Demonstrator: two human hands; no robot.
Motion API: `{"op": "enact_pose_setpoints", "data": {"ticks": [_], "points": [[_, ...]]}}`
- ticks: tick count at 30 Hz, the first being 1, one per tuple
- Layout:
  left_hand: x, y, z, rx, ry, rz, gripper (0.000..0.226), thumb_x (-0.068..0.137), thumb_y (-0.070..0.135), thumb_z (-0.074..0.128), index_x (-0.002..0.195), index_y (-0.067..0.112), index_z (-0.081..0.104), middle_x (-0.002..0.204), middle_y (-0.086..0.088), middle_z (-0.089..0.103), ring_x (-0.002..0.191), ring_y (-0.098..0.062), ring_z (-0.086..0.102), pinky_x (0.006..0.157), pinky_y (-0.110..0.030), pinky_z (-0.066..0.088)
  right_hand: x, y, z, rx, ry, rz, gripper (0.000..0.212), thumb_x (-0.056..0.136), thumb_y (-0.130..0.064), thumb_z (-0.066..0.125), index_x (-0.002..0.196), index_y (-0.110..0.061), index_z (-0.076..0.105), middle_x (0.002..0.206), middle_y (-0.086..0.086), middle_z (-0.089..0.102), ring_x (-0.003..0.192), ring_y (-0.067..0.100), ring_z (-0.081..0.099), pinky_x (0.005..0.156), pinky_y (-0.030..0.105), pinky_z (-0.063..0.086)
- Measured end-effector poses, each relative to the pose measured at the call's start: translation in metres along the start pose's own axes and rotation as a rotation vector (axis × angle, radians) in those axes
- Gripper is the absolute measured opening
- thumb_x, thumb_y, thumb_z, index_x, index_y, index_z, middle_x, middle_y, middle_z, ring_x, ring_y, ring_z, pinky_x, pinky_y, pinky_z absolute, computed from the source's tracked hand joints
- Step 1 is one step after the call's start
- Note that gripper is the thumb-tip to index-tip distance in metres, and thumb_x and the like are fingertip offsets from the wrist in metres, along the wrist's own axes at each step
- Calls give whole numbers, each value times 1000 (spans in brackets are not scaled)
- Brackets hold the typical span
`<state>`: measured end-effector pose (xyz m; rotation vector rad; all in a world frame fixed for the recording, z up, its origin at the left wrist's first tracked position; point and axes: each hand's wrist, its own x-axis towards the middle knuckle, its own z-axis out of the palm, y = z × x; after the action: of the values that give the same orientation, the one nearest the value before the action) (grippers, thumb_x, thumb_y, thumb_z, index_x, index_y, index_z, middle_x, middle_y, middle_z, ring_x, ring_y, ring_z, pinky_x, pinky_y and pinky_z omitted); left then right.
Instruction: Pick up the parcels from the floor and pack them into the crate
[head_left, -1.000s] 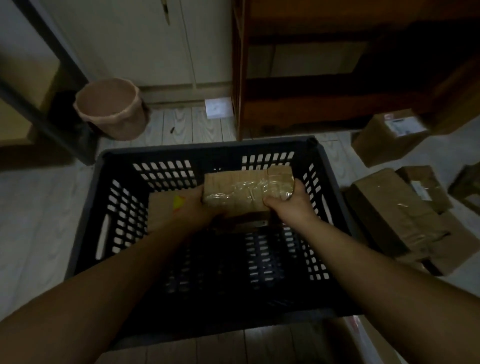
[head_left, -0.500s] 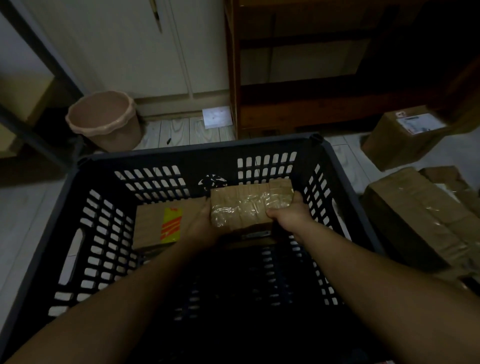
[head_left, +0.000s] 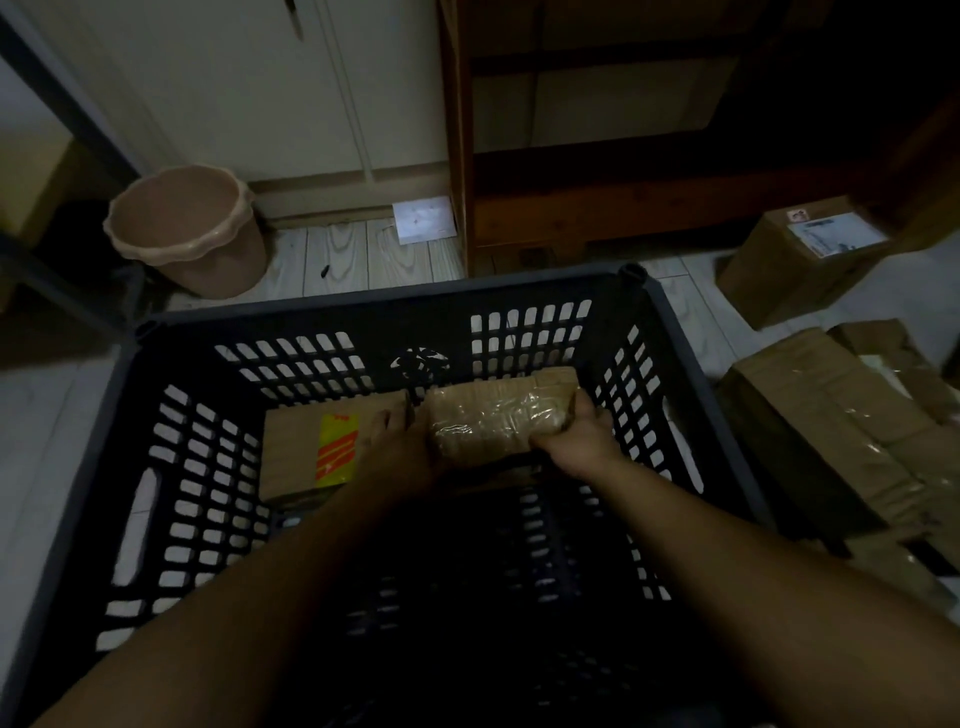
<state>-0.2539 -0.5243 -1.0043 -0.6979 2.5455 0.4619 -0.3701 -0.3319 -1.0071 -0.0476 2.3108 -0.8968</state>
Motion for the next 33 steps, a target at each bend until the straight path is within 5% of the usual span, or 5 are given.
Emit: {"op": "enact_pose_setpoints", "data": {"ticks": [10, 18, 24, 28, 33], "points": [[-176, 46, -194, -171, -134, -18, 70, 90, 55, 34, 147, 15, 22, 154, -11, 21, 140, -28, 20, 116, -40, 15, -194, -113, -141, -35, -188, -43, 44, 78, -36, 69, 119, -22, 60, 119, 4, 63, 96, 12, 57, 83, 22, 43], [-369, 133, -397, -444, -125, 63, 43, 92, 29, 54, 129, 8, 48, 132, -14, 51, 119, -31, 48, 104, -47, 36, -373, -237, -310, -31, -115, -97, 59, 82, -42, 64, 135, -21, 46, 110, -2, 54, 86, 9, 51, 62, 18, 39], [-458, 170, -453, -577, -94, 170, 45, 87, 33, 61, 127, 16, 49, 117, 1, 52, 99, -13, 54, 81, -28, 47, -478, -256, -394, -82, 12, -100, 67, 86, -46, 60, 143, -21, 36, 144, 9, 42, 124, 27, 46, 91, 29, 39], [-491, 195, -468, -522, -81, 241, 70, 85, 45, 59, 144, 19, 32, 149, -4, 33, 131, -21, 38, 101, -29, 31, -543, -243, -431, -23, 92, -49, 71, 83, -46, 62, 143, -19, 36, 136, 9, 50, 113, 26, 55, 95, 37, 47], [-541, 229, -478, -510, -80, 340, 73, 85, 48, 57, 146, 23, 26, 154, -4, 23, 137, -23, 29, 107, -32, 26, -612, -231, -466, -75, 191, -6, 66, 86, -44, 59, 143, -21, 35, 131, 5, 53, 78, 8, 50, 64, 21, 41]]}}
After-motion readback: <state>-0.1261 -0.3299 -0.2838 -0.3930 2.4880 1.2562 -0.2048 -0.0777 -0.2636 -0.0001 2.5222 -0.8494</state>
